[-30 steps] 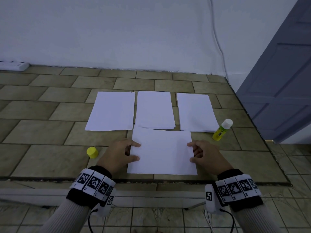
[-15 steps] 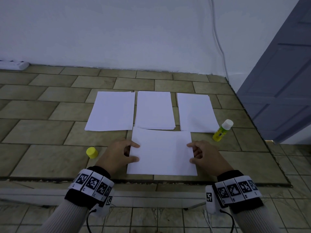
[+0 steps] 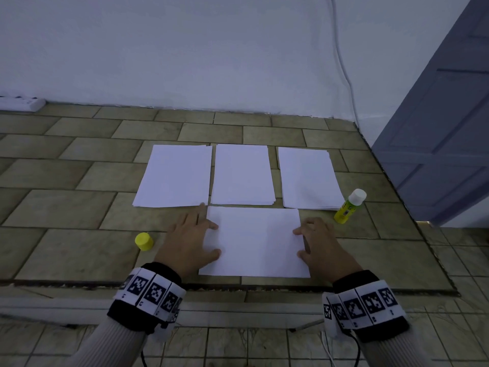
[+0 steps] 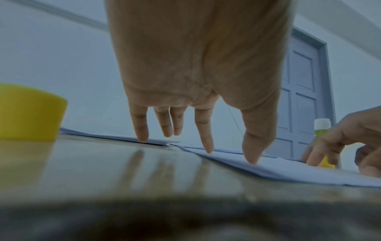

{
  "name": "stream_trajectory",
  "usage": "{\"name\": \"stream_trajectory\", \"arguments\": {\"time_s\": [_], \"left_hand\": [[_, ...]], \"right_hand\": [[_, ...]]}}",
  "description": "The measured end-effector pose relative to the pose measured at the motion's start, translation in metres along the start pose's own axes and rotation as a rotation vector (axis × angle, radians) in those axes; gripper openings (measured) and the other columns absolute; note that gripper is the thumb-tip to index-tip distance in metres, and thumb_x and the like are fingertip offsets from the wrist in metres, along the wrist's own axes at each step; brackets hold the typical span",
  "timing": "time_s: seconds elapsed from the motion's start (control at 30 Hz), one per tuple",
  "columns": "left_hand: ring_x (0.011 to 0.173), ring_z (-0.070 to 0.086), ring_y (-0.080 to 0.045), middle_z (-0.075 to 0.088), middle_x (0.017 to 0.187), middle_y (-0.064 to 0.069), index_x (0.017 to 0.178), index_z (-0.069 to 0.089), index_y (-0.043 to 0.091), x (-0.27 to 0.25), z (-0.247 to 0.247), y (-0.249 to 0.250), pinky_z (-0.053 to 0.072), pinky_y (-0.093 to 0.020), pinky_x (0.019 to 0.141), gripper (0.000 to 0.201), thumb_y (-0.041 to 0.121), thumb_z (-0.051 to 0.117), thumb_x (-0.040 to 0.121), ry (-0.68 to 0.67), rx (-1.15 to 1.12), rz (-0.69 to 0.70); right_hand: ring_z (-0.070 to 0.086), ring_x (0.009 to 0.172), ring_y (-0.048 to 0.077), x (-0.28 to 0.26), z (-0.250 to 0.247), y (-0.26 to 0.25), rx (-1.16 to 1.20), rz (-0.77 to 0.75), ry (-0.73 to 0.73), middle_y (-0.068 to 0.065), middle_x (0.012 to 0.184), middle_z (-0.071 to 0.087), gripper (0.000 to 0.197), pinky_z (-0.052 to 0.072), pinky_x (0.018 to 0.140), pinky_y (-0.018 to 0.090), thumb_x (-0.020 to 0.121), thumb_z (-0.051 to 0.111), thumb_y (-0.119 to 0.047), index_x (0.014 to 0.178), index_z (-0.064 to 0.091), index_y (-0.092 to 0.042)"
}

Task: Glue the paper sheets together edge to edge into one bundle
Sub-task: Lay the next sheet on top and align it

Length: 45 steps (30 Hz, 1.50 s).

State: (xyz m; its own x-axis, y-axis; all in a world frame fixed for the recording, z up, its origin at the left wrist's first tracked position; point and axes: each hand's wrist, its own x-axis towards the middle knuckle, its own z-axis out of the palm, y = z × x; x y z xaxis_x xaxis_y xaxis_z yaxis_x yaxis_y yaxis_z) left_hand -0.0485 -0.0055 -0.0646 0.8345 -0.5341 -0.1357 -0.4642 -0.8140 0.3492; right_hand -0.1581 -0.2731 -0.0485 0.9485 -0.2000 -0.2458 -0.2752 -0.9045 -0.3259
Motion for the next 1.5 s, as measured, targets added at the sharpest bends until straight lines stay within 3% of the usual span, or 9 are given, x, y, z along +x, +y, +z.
{"name": "stream_trajectory", "arguments": {"time_s": [0.13,0.23,0.43,0.6,0.73,0.9,1.23,1.37,1.5], "left_hand": [[0.150,-0.003,-0.019,-0.003,0.164,-0.002,0.154,0.022,0.019,0.006,0.021,0.008,0.011,-0.047,0.121,0.087,0.071,0.006,0.086,0.066,0.072,0.024],[0.149,-0.005,-0.019,0.001,0.163,-0.003,0.155,0.013,0.013,0.010,0.037,0.004,0.010,-0.054,0.119,0.095,0.069,-0.018,0.085,0.110,0.141,0.028],[0.147,0.021,-0.026,0.026,0.158,-0.011,0.149,0.032,0.005,0.005,0.043,0.002,0.023,-0.062,0.112,0.083,0.060,-0.001,0.097,0.090,0.156,0.014],[0.143,0.032,-0.029,0.036,0.153,-0.014,0.145,0.041,0.004,0.003,0.047,0.001,0.029,-0.064,0.108,0.076,0.057,0.010,0.099,0.094,0.193,0.024],[0.135,0.042,-0.036,0.044,0.147,-0.019,0.139,0.049,0.001,0.004,0.047,0.001,0.039,-0.065,0.100,0.078,0.050,0.001,0.101,0.079,0.235,0.037],[0.139,0.036,-0.032,0.041,0.150,-0.016,0.141,0.046,0.004,0.005,0.048,0.000,0.032,-0.061,0.105,0.077,0.055,0.007,0.099,0.082,0.235,0.033],[0.141,0.035,-0.034,0.038,0.152,-0.016,0.145,0.041,0.005,0.004,0.048,0.000,0.032,-0.063,0.108,0.078,0.057,0.006,0.099,0.108,0.223,0.021],[0.141,0.035,-0.034,0.038,0.152,-0.016,0.145,0.041,0.004,0.005,0.049,0.001,0.031,-0.064,0.107,0.078,0.057,0.006,0.099,0.107,0.228,0.023],[0.140,0.036,-0.034,0.038,0.151,-0.017,0.143,0.043,0.003,0.004,0.048,0.002,0.031,-0.064,0.106,0.078,0.055,0.004,0.100,0.109,0.217,0.028]], "right_hand": [[0.024,0.135,0.024,-0.003,-0.002,-0.006,-0.105,0.007,0.008,0.005,0.145,0.027,0.049,0.028,0.109,0.032,0.092,0.056,-0.021,0.138,0.042,-0.021],[0.026,0.133,0.024,-0.006,-0.003,-0.010,-0.157,-0.003,0.015,0.006,0.143,0.029,0.046,0.032,0.107,0.034,0.094,0.052,-0.020,0.138,0.042,-0.018],[0.003,0.148,0.028,-0.007,0.006,-0.034,-0.260,-0.030,0.062,0.010,0.159,0.008,0.047,0.013,0.119,0.048,0.099,0.040,-0.036,0.141,0.037,-0.015],[-0.015,0.147,0.015,-0.003,0.033,-0.085,-0.117,-0.247,-0.014,0.000,0.161,-0.009,0.095,-0.014,0.116,0.048,0.076,-0.012,-0.069,0.153,0.008,-0.017],[-0.010,0.148,0.014,0.012,0.060,-0.110,-0.114,-0.368,0.020,0.001,0.161,-0.001,0.098,-0.020,0.113,0.047,0.075,-0.012,-0.068,0.153,0.008,-0.013],[0.000,0.148,0.012,0.025,0.072,-0.092,-0.126,-0.332,0.088,-0.001,0.161,0.007,0.103,-0.015,0.114,0.048,0.075,-0.020,-0.074,0.153,0.013,-0.014],[0.001,0.148,0.010,0.010,0.042,0.003,-0.229,0.012,0.157,-0.004,0.161,0.003,0.106,0.000,0.118,0.043,0.069,-0.034,-0.070,0.153,0.004,-0.018],[-0.001,0.148,0.014,0.010,0.035,-0.020,-0.200,0.022,0.176,0.000,0.161,0.000,0.101,-0.003,0.117,0.042,0.074,-0.026,-0.070,0.153,0.004,-0.014],[-0.005,0.148,0.016,0.013,0.049,-0.074,-0.127,-0.171,0.174,0.003,0.161,-0.001,0.093,-0.015,0.115,0.046,0.081,-0.019,-0.066,0.153,0.004,-0.012]]}}
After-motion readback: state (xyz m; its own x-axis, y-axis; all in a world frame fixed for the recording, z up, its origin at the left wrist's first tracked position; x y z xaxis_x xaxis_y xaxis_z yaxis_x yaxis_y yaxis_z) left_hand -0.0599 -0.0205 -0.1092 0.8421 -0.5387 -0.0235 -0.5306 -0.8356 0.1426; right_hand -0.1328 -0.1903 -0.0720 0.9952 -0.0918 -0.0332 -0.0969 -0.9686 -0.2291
